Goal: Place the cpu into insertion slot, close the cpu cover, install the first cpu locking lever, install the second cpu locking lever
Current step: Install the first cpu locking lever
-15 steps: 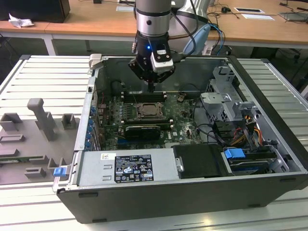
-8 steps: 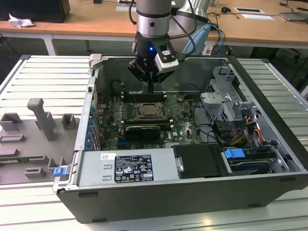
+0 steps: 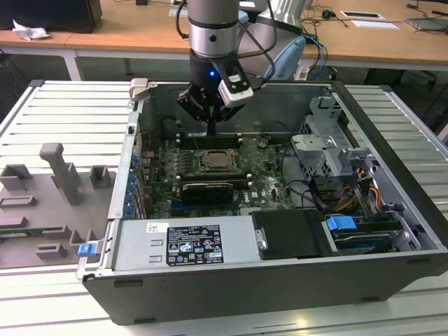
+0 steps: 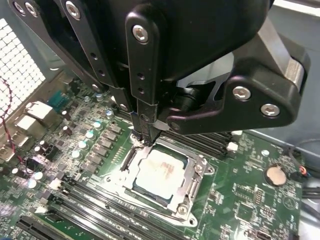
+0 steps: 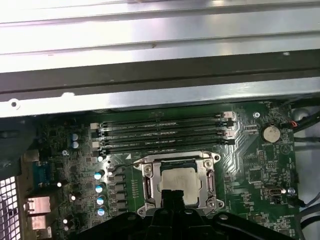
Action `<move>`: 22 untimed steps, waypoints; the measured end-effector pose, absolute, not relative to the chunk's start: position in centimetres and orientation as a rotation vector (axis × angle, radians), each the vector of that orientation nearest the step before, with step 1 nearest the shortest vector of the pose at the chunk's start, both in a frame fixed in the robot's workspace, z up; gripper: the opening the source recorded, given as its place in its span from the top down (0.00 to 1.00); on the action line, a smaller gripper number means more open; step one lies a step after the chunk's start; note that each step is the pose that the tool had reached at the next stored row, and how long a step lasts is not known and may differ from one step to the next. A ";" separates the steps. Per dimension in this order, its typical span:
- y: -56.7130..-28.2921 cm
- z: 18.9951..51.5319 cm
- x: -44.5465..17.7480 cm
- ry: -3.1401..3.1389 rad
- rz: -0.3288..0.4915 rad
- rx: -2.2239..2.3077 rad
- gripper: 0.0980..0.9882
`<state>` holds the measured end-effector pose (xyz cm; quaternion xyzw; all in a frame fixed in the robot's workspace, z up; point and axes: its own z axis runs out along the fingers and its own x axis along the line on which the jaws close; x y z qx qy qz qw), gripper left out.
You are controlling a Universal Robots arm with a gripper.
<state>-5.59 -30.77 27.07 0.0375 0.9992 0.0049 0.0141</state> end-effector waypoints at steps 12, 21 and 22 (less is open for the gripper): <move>-30.8 26.7 -8.6 3.114 0.019 0.025 0.99; -30.8 26.5 -10.0 3.114 0.020 -0.009 0.99; -30.7 26.5 -10.1 3.114 0.019 -0.010 0.99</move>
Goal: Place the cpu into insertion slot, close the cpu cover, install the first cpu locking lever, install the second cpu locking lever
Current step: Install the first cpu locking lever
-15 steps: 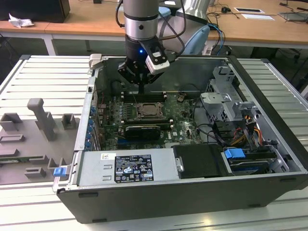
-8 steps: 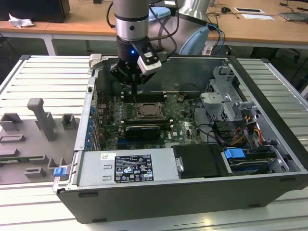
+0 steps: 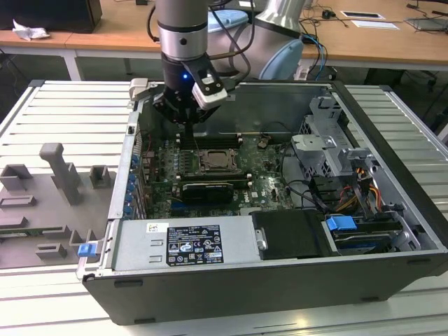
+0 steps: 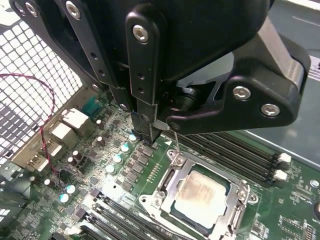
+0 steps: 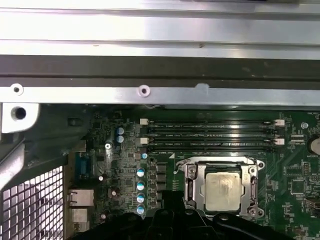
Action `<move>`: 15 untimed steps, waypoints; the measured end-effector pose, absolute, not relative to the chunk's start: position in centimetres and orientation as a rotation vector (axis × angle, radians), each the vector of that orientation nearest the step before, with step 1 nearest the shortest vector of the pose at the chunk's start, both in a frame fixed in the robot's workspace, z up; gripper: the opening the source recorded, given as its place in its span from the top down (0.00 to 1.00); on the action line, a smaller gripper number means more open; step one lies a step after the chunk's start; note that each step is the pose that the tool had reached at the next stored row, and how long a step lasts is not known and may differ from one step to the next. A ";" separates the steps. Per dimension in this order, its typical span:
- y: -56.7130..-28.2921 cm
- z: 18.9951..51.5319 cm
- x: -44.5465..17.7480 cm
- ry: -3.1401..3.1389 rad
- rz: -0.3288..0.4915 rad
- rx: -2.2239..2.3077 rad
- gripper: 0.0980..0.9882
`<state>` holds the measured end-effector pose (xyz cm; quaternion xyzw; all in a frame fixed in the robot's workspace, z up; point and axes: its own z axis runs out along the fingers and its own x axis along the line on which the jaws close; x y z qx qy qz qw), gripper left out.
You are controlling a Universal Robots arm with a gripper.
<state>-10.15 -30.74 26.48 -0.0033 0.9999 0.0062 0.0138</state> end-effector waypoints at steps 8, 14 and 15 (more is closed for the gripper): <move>-30.1 26.1 -10.8 3.114 0.020 -0.017 0.99; -29.1 25.8 -10.9 3.114 0.022 -0.017 0.99; -28.8 25.8 -10.9 3.114 0.022 -0.018 0.99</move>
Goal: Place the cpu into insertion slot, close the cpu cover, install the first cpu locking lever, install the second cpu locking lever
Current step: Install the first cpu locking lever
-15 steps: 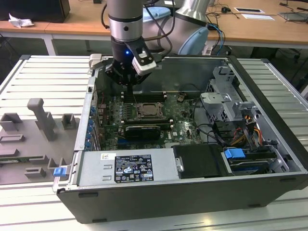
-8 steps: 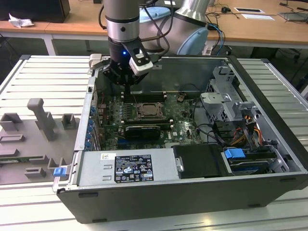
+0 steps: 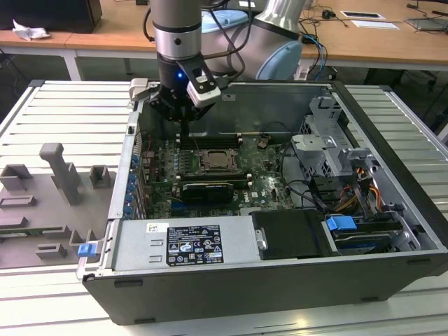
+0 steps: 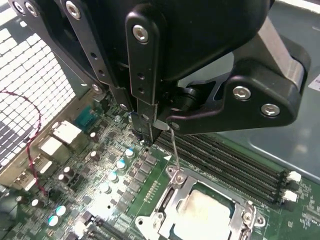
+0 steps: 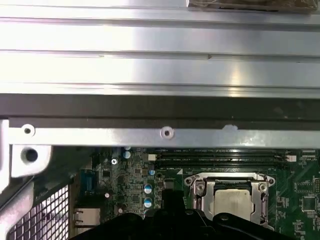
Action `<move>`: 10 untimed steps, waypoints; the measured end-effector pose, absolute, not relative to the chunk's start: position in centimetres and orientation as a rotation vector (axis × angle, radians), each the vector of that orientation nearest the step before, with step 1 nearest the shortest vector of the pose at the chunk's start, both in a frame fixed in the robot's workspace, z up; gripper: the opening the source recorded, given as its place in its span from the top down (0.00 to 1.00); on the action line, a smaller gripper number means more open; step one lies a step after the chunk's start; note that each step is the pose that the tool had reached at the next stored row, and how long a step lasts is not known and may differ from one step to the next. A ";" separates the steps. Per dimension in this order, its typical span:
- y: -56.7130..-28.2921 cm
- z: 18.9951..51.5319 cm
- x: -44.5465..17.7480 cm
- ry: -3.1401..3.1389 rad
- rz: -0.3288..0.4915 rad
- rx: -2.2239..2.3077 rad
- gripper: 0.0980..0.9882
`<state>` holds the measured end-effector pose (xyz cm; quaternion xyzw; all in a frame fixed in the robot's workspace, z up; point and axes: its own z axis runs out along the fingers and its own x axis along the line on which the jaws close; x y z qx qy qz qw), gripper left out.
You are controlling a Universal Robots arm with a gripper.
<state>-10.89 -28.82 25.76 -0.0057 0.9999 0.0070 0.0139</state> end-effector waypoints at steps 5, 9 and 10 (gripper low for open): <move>-28.5 25.7 -10.6 3.114 0.022 -0.018 0.99; -28.5 25.7 -8.7 3.115 0.022 -0.018 0.99; -28.5 25.7 -8.4 3.116 0.022 -0.018 0.99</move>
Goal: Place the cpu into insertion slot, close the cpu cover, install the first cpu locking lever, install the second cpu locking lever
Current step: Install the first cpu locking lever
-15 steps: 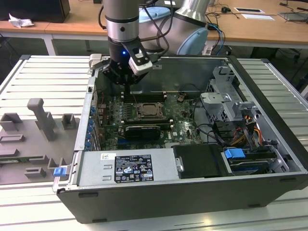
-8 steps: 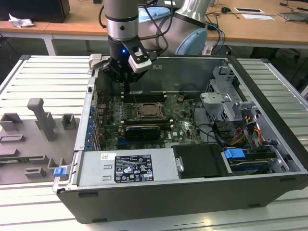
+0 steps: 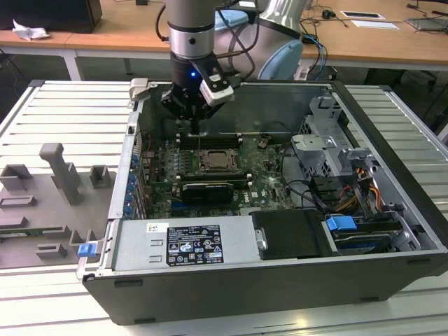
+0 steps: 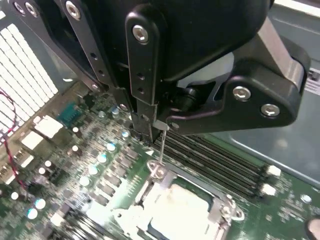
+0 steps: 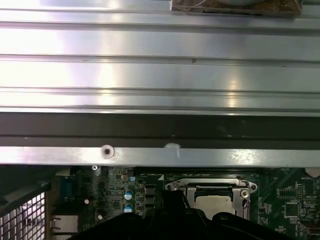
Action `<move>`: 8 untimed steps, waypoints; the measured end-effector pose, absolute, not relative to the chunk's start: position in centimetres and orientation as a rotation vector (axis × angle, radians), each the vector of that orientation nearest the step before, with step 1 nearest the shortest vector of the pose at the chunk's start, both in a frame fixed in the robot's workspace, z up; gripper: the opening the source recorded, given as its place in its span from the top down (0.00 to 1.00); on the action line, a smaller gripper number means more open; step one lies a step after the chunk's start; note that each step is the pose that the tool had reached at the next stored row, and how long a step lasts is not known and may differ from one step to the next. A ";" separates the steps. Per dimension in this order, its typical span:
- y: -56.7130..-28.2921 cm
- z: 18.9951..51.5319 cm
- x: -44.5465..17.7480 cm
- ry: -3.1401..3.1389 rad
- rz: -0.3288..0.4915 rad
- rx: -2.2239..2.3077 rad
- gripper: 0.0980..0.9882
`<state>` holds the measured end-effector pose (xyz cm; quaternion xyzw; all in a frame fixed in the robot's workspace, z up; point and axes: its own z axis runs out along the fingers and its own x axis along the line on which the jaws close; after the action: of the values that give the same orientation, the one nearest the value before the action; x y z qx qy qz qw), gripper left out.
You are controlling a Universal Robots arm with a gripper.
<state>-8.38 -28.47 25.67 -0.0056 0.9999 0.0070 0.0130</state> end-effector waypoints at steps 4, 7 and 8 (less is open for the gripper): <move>-28.4 25.6 -6.7 3.116 0.022 -0.018 0.99; -28.4 25.4 -5.8 3.116 0.022 -0.018 0.99; -28.4 25.3 -5.6 3.116 0.021 -0.018 0.99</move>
<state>-5.62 -28.44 25.30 -0.0057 0.9999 0.0069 0.0128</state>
